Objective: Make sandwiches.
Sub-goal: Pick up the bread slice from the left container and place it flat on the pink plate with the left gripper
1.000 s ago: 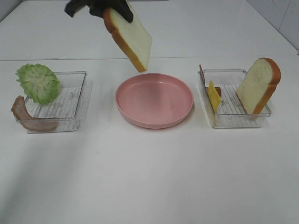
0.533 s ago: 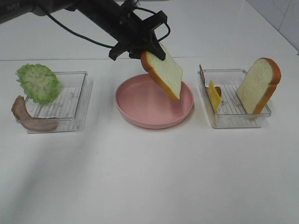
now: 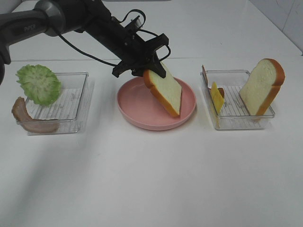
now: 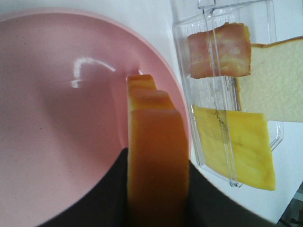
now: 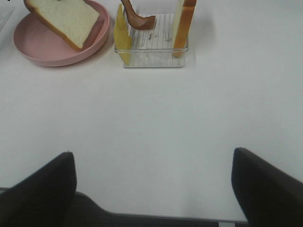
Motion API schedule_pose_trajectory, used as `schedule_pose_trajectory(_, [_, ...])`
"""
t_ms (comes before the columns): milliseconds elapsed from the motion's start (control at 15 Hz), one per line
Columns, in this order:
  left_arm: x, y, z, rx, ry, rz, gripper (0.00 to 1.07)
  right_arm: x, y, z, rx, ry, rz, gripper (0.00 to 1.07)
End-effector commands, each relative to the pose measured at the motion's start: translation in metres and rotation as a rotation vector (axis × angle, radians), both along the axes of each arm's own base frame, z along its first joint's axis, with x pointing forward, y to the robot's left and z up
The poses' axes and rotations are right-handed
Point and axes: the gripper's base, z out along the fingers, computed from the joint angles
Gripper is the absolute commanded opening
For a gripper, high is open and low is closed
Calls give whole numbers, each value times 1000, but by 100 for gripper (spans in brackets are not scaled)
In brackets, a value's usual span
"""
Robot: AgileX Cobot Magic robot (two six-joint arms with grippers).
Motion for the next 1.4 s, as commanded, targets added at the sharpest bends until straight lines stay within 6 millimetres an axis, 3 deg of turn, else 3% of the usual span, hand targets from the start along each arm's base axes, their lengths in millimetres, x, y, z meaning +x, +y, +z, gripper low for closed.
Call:
schedule_pose_trajectory(67, [0, -4, -7, -20, 17, 13, 0, -3, 0, -1, -2, -28, 0, 87])
schedule_pose_trajectory(467, [3, -7, -20, -50, 37, 42, 0, -3, 0, -1, -2, -28, 0, 87])
schedule_pose_trajectory(600, [2, -6, -26, -38, 47, 37, 8, -3, 0, -1, -2, -28, 0, 87])
schedule_pose_trajectory(667, [2, -6, -26, -34, 51, 42, 19, -3, 0, -1, -2, -28, 0, 87])
schedule_pose_trajectory(733, [3, -4, -27, -27, 74, 69, 38, -3, 0, -1, -2, -28, 0, 87])
schedule_pose_trajectory(800, [3, -2, -28, -4, 94, 93, 69, -3, 0, -1, -2, -28, 0, 87])
schedule_pose_trajectory(867, [3, -1, -29, 9, 101, 96, 86, -3, 0, -1, -2, -28, 0, 87])
schedule_pose_trajectory(1067, [2, 0, -27, 27, 109, 80, 95, -3, 0, -1, -2, -28, 0, 87])
schedule_pose_trajectory(1267, [5, 15, 0, 259, 70, 73, 95, -3, 0, -1, -2, -28, 0, 87])
schedule_pose_trajectory(1400, [6, 20, 19, 321, 36, 64, 95, -3, 0, -1, -2, -28, 0, 87])
